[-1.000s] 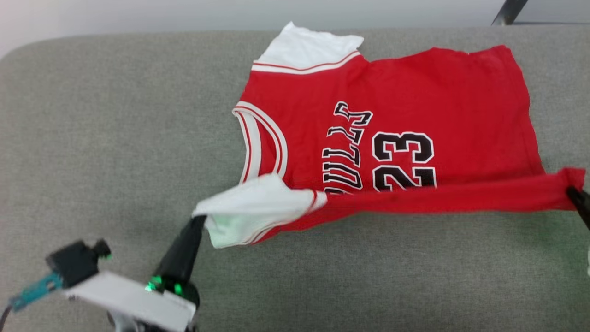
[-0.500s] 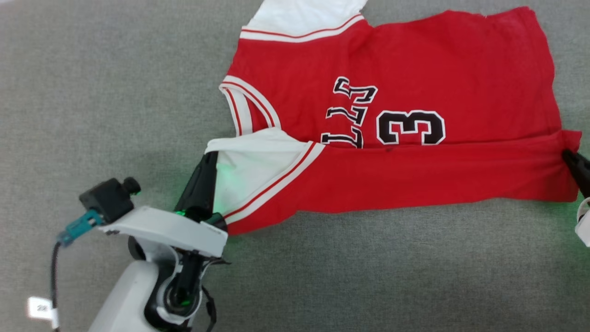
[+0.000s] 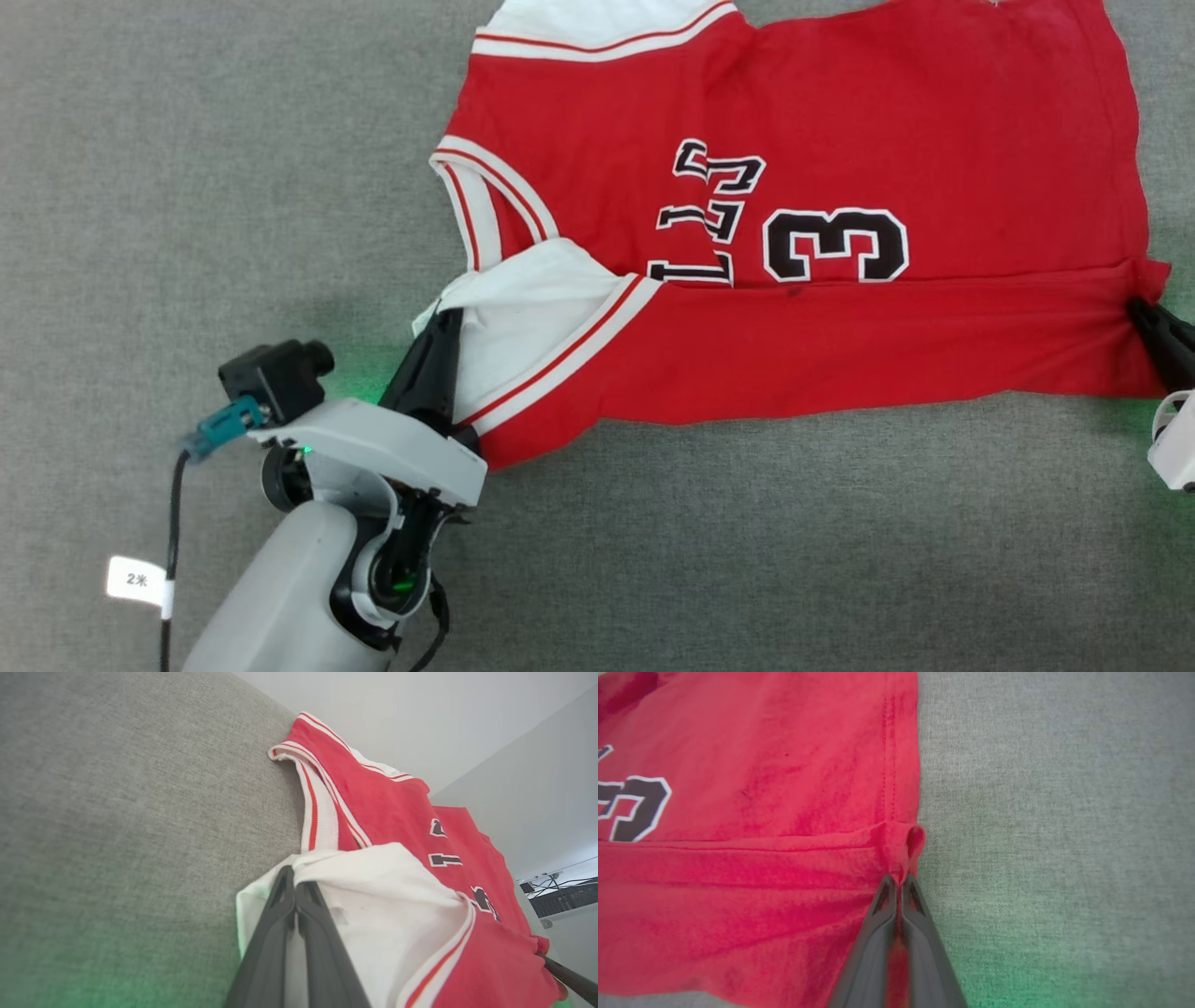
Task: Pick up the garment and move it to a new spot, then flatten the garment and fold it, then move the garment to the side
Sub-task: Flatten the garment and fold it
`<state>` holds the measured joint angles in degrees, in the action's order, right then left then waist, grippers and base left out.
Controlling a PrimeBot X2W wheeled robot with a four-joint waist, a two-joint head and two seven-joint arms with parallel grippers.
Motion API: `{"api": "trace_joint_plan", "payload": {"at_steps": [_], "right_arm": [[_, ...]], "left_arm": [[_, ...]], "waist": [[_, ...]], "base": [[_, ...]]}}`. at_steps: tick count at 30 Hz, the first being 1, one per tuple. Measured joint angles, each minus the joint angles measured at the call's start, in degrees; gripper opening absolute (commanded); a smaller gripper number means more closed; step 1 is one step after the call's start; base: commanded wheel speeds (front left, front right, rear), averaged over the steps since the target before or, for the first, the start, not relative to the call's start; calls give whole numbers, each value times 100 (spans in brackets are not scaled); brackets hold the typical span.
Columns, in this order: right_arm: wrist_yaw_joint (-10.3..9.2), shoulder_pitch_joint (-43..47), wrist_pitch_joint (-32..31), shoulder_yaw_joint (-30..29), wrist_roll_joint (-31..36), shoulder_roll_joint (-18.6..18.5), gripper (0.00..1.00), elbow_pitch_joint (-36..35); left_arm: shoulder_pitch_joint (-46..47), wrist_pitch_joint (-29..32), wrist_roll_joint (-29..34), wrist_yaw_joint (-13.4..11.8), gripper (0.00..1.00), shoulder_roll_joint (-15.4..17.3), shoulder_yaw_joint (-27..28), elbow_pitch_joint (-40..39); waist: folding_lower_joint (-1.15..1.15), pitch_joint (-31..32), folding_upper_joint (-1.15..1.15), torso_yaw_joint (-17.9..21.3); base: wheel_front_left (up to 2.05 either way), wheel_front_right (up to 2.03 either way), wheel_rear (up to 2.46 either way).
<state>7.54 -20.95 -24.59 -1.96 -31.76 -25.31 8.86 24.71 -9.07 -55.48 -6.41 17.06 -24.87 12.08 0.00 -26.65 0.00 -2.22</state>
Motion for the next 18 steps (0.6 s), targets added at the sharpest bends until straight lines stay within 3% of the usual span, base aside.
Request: {"api": "trace_joint_plan", "payload": {"at_steps": [7, 8, 9, 10, 18], "right_arm": [[2, -67, 131, 94, -15, -16, 0, 177], [2, -67, 174, 111, -15, -19, 44, 198], [2, -68, 218, 126, -14, -18, 75, 220], [1, -68, 257, 138, -11, -19, 100, 242], [-1, -6, 544, 18, 51, -49, 100, 152]], "left_arm": [[48, 98, 45, -43, 0, 37, -70, 73], [49, 99, 69, -47, 62, 60, -89, 83], [49, 100, 111, -51, 100, 85, -115, 89], [49, 105, 147, -63, 100, 104, -136, 89], [-166, 343, 270, -328, 100, 477, -159, -427]], "waist": [[0, 3, 0, 12], [0, 18, 0, 9], [0, 39, 0, 6], [0, 63, 0, 4], [0, 353, 0, -56]], "base": [[0, 0, 0], [0, 0, 0], [0, 0, 0], [0, 0, 0], [0, 0, 0]]}}
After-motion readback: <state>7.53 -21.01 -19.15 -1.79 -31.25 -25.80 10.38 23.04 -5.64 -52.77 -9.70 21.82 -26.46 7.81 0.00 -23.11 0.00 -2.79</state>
